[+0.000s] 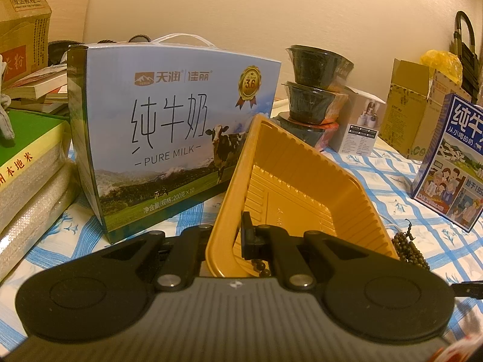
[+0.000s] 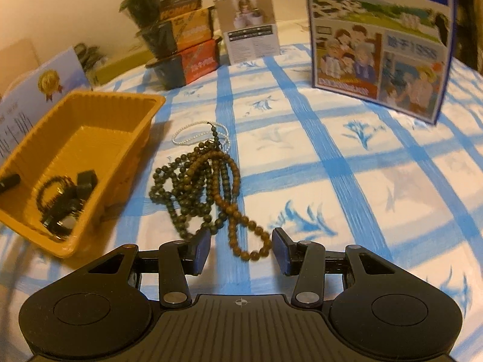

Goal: Organize jewelry
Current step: 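Return the right gripper to the beads and grasp a dark strand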

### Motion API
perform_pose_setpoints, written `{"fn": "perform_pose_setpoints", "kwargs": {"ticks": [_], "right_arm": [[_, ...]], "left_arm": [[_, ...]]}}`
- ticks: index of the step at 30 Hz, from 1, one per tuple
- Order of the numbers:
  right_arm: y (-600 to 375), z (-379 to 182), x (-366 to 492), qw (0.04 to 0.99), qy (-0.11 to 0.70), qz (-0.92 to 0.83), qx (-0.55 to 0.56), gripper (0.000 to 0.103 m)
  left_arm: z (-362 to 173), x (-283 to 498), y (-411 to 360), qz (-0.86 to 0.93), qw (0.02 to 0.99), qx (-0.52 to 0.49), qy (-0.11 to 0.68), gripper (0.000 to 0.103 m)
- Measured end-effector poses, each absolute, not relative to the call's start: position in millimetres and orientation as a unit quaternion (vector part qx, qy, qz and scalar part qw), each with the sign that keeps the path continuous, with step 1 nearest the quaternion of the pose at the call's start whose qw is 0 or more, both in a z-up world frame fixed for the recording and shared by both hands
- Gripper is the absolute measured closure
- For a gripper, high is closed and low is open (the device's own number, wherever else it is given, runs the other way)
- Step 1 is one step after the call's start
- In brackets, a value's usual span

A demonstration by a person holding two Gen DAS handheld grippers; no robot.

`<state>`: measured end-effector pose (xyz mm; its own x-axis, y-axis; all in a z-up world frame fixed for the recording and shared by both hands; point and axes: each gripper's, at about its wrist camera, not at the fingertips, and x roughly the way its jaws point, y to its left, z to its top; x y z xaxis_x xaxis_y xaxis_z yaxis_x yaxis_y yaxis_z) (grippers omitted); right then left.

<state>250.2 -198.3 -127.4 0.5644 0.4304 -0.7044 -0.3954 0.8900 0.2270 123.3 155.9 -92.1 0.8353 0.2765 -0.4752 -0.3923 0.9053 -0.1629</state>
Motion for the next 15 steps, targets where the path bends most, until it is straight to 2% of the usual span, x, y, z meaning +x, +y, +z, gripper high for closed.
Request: {"fn": "perform_pose_setpoints", "kwargs": {"ticks": [8, 10, 12, 15], "right_arm": [[-174.7, -142.2, 269.7, 0.889, 0.374, 0.255, -0.070, 0.058], [-169.5, -145.1, 270.6, 0.889, 0.366, 0.264, -0.080, 0.062], [-164.7, -148.7, 271.3, 0.883, 0.369, 0.278, -0.084, 0.078], [-160.8, -150.2, 264.6, 0.884, 0.357, 0.286, -0.099, 0.087]], "left_arm": [[-92.2, 123.4, 156.0, 0.176, 0.949, -0.127, 0.227, 0.096], [-92.2, 123.4, 155.9, 0.176, 0.949, -0.127, 0.227, 0.096], [-92.4, 123.7, 155.7, 0.176, 0.949, -0.127, 0.226, 0.096], [-92.2, 123.4, 155.8, 0.176, 0.949, -0.128, 0.226, 0.096]]}}
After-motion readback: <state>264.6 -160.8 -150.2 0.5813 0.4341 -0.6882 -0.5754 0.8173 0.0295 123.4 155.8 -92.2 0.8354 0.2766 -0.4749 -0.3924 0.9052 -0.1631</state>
